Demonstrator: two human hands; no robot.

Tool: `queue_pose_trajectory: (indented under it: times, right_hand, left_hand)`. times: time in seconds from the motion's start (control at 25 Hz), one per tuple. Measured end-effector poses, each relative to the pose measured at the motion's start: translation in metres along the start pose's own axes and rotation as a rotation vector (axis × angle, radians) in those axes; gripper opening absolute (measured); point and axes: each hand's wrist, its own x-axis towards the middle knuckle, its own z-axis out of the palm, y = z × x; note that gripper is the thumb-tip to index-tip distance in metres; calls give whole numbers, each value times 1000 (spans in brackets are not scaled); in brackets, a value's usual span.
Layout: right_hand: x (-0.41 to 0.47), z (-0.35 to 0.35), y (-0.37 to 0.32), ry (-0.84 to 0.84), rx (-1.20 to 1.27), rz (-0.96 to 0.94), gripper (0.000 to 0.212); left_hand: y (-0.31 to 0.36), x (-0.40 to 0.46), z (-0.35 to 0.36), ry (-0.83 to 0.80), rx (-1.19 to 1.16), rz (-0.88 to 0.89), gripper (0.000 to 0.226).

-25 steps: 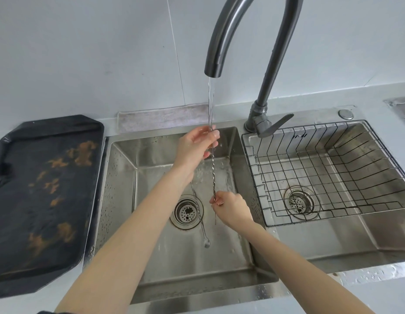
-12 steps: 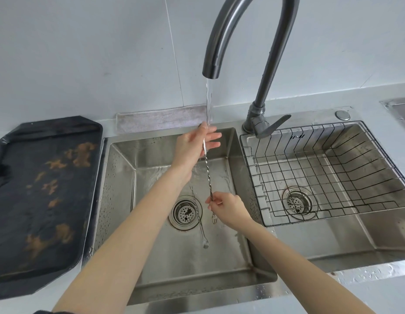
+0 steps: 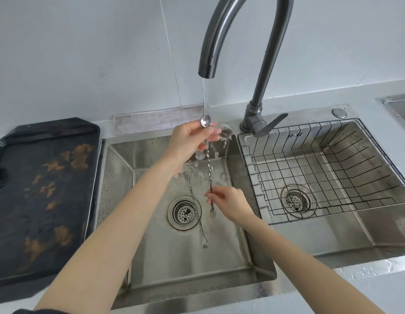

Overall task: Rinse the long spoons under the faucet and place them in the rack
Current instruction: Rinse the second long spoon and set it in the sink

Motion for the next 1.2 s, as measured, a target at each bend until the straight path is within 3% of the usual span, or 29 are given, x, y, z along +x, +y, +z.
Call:
queue_pose_trajectory:
  times: [0.12, 0.36, 0.48, 0.6, 0.72, 1.0, 1.2]
  right_hand:
    - [2, -12, -6, 7, 55, -24, 21]
    - [12, -49, -9, -141, 338, 51, 23]
    - [19, -67, -21, -222, 622, 120, 31]
    - [23, -74, -40, -347, 992, 198, 53]
    - [31, -70, -55, -380, 1131, 179, 61]
    - [44, -55, -68, -152, 900, 6, 21]
    - [50, -49, -81, 72, 773, -44, 28]
  left_hand:
    - [-3, 2, -8, 92, -44, -42, 19]
    - [-22, 13, -57, 373, -477, -190, 21]
    - [-46, 10, -79, 505, -728, -305, 20]
    - [-66, 2, -90, 601, -904, -400, 20]
    - [-80, -5, -95, 635, -1002, -429, 22]
    - [-84, -8, -97, 598, -1006, -456, 21]
    - [-86, -9, -90, 554, -998, -507, 23]
